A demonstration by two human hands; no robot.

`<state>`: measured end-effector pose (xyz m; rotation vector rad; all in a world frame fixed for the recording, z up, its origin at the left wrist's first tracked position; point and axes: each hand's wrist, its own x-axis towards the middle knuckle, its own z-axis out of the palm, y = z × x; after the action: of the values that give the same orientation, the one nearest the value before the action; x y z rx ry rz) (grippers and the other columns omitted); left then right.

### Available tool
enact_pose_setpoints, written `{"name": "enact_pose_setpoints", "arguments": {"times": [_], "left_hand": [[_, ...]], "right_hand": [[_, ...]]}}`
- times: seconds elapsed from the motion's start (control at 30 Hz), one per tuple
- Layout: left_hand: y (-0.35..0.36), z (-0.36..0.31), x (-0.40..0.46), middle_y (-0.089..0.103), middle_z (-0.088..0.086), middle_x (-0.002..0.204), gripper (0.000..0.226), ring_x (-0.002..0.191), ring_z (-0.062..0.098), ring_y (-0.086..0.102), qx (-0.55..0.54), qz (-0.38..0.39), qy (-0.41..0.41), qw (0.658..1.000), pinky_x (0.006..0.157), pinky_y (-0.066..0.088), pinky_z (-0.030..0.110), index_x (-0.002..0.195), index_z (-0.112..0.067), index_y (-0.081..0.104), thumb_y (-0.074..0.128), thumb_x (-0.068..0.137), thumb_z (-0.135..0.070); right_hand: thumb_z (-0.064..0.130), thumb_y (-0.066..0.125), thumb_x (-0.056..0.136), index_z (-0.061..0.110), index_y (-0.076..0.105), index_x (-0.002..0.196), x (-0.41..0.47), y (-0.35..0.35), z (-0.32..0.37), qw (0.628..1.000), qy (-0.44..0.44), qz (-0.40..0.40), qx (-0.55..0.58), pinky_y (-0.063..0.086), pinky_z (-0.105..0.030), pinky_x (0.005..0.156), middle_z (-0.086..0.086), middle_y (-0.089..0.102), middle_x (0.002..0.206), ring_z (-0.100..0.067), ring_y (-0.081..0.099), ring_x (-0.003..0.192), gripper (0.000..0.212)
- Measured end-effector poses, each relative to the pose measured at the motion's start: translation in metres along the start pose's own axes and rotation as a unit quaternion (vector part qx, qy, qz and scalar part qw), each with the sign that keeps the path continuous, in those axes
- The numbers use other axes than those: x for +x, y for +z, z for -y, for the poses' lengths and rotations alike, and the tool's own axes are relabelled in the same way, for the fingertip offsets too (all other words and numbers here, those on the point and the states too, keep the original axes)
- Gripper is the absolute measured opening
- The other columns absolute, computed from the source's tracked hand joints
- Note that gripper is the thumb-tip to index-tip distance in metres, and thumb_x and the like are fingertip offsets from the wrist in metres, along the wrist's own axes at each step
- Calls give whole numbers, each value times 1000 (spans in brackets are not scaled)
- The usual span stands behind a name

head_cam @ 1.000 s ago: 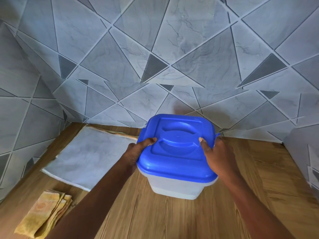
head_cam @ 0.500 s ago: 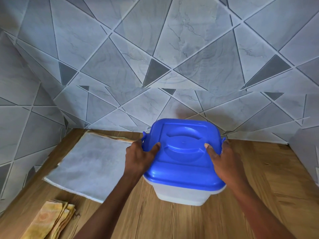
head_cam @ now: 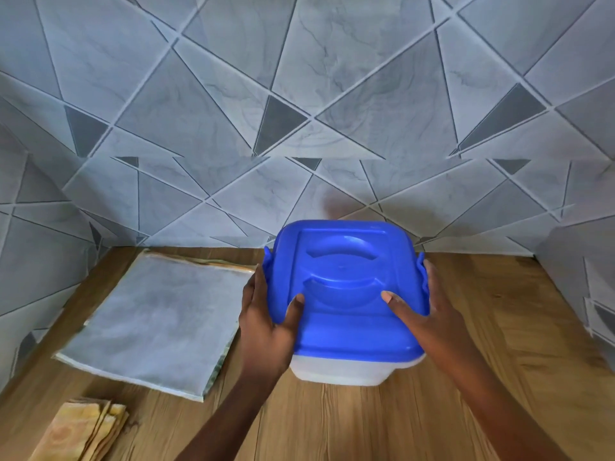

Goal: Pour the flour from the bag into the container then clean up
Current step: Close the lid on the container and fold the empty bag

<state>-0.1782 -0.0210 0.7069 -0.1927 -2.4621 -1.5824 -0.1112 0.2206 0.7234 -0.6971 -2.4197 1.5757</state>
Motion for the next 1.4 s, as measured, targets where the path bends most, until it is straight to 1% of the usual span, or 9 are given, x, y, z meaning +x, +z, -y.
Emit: {"name": "enact_pose_setpoints", "arguments": {"times": [0.3, 0.47, 0.7, 0.83, 0.97, 1.07, 1.13, 1.23, 1.4], "left_hand": [[38, 1, 28, 44, -7, 154, 84, 142, 12, 43, -20, -12, -19, 1000, 117, 40, 44, 156, -29, 32, 57, 84, -64], [65, 2, 66, 48, -3, 152, 82, 140, 15, 45, -8, -18, -7, 1000, 115, 43, 45, 155, -22, 36, 58, 85, -60], [84, -2, 85, 44, 1, 153, 83, 142, 17, 41, -18, -9, -12, 1000, 117, 40, 42, 156, -21, 33, 55, 87, -60], [80, -4, 84, 41, 3, 154, 82, 143, 21, 40, -21, 6, -30, 999, 117, 40, 46, 158, -22, 28, 53, 90, -59], [72, -11, 69, 44, -1, 153, 69, 140, 18, 44, -40, 20, -46, 998, 113, 42, 39, 157, -30, 28, 53, 98, -55], [55, -10, 48, 59, -13, 135, 54, 124, 11, 60, -164, -7, -83, 983, 100, 54, 32, 146, -27, 49, 65, 96, -41], [39, -1, 34, 67, -9, 126, 41, 117, 10, 65, -192, -22, -103, 976, 96, 56, 32, 132, -21, 60, 67, 93, -31], [17, 16, 16, 71, -5, 118, 28, 110, 6, 67, -197, -28, -100, 975, 98, 57, 36, 121, -18, 66, 65, 93, -18], [-24, 47, -1, 72, -5, 117, 29, 107, 7, 69, -172, -32, -69, 982, 95, 57, 30, 123, -16, 67, 63, 95, -10]], "right_hand": [[60, 79, 76, 52, 32, 148, 48, -9, -4, 997, 13, -17, 70, 49, -33, 98, 18, 53, 141, -9, 57, 123, 86], [71, 80, 63, 56, 37, 142, 95, -15, -8, 995, 0, -15, 97, 49, -44, 108, 26, 53, 140, -4, 57, 126, 91], [49, 77, 84, 42, 37, 150, 118, -19, -3, 995, -12, -30, 97, 48, -34, 104, 19, 48, 139, -8, 54, 125, 77], [58, 76, 80, 33, 45, 144, 112, -12, -7, 991, -13, -70, 112, 51, -32, 96, 14, 55, 136, -10, 58, 120, 75], [77, 63, 78, 23, 64, 104, 76, 6, -15, 971, 37, -155, 180, 56, -39, 79, 8, 69, 97, -12, 66, 90, 59], [72, 55, 88, 13, 50, 69, 32, 29, -25, 962, 48, -198, 179, 39, -31, 61, 3, 50, 62, -13, 48, 59, 62], [73, 60, 82, 6, 59, 77, 6, 49, -37, 961, 69, -194, 183, 48, -31, 68, 2, 61, 72, -11, 58, 68, 67], [59, 73, 81, 14, 70, 113, -19, 79, -49, 971, 102, -132, 174, 57, -46, 95, -2, 75, 105, -19, 72, 98, 55], [29, 80, 85, 12, 73, 102, -36, 129, -35, 981, 66, -36, 178, 60, -50, 90, -7, 79, 91, -23, 76, 89, 25]]}}
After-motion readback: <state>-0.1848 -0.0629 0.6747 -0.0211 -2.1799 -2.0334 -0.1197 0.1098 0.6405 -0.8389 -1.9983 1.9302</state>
